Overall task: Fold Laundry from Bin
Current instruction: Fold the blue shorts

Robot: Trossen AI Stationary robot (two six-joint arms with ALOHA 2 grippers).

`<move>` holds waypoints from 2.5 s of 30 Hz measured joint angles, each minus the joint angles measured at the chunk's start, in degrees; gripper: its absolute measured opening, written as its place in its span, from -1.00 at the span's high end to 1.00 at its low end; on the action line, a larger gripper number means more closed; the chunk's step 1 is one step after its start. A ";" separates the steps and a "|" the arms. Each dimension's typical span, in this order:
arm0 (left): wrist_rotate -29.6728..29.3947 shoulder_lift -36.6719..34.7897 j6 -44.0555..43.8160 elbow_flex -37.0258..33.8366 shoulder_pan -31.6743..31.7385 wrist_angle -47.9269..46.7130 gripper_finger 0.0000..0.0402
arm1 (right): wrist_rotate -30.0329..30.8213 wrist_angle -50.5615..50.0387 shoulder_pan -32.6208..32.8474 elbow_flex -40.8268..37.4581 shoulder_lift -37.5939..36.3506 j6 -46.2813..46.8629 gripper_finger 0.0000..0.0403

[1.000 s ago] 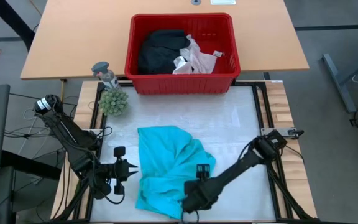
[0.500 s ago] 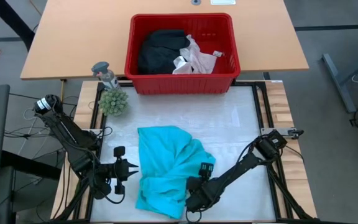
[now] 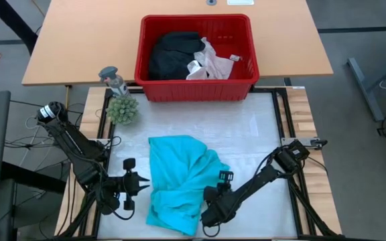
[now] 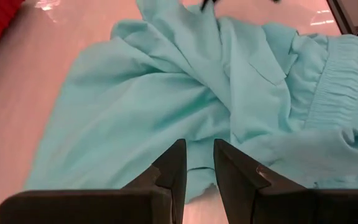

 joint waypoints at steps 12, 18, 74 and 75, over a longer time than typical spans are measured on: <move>0.40 -0.02 0.01 0.00 -0.13 0.08 0.65 | 15.70 -8.74 -9.04 12.81 -0.59 -20.91 0.90; 0.35 -0.02 -0.85 0.00 -1.66 0.13 0.65 | 21.99 -4.79 -16.40 17.55 -0.59 -36.68 0.90; 3.55 25.40 -3.91 0.00 -5.97 30.01 0.65 | -39.08 43.91 -39.82 23.84 0.11 -70.21 0.68; 3.50 25.40 -3.91 0.00 -5.97 29.97 0.65 | -40.45 43.33 -39.69 23.84 0.11 -70.23 0.63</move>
